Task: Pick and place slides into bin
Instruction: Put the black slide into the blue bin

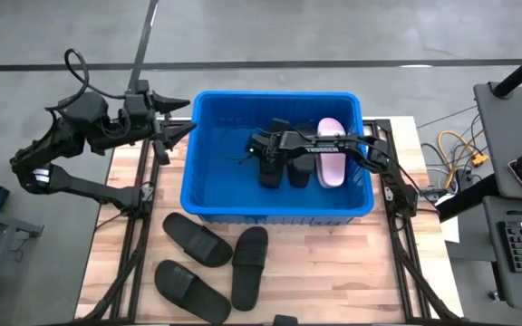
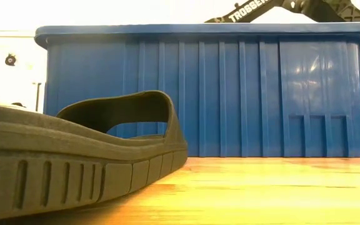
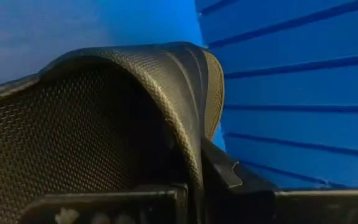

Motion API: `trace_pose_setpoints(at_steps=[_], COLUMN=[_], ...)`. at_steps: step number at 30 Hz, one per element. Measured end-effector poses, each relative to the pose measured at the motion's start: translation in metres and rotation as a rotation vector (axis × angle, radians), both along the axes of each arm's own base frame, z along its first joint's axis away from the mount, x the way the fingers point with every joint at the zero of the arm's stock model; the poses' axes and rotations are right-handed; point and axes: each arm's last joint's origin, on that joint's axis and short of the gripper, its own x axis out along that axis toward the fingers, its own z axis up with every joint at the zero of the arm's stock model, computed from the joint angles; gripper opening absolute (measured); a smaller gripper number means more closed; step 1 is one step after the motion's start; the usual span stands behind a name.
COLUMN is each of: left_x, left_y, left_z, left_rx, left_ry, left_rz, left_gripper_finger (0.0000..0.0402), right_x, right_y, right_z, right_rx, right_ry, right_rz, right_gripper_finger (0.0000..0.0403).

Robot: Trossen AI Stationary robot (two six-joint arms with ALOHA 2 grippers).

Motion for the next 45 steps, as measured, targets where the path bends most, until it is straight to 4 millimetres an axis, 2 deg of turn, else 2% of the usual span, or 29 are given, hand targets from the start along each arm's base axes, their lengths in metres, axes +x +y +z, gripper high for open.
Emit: trace_pose_setpoints(at_steps=[11,18,21,26,36,45], left_x=[-0.001,-0.001,-0.002,-0.002,-0.003,-0.003], left_y=[0.0,0.0,0.0,0.0,0.0,0.0], left_z=[-0.001,-0.003,-0.003,-0.004,-0.003,-0.003], left_rx=[-0.002,-0.027,-0.027,-0.028,-0.028,-0.028], left_ry=[0.01,0.017,0.02,0.03,0.026,0.027], left_rz=[0.0,0.0,0.0,0.0,0.0,-0.001], left_gripper_finger=[0.0262,0.0262,0.0262,0.0262,0.0262,0.0262], right_x=[-0.002,-0.001,-0.002,-0.003,-0.002,0.001], right_y=[-0.02,-0.021,-0.021,-0.022,-0.02,-0.021], right_z=[-0.016,-0.019,-0.019,-0.02,-0.007,0.02], right_rx=[-0.01,-0.008,-0.007,0.02,0.145,0.218], right_ry=[0.056,0.073,0.098,0.109,0.088,0.075], right_rz=[0.007,0.017,0.036,0.036,0.041,0.074], right_gripper_finger=[0.0012,0.0015,0.0027,0.0077,0.0213,0.0294])
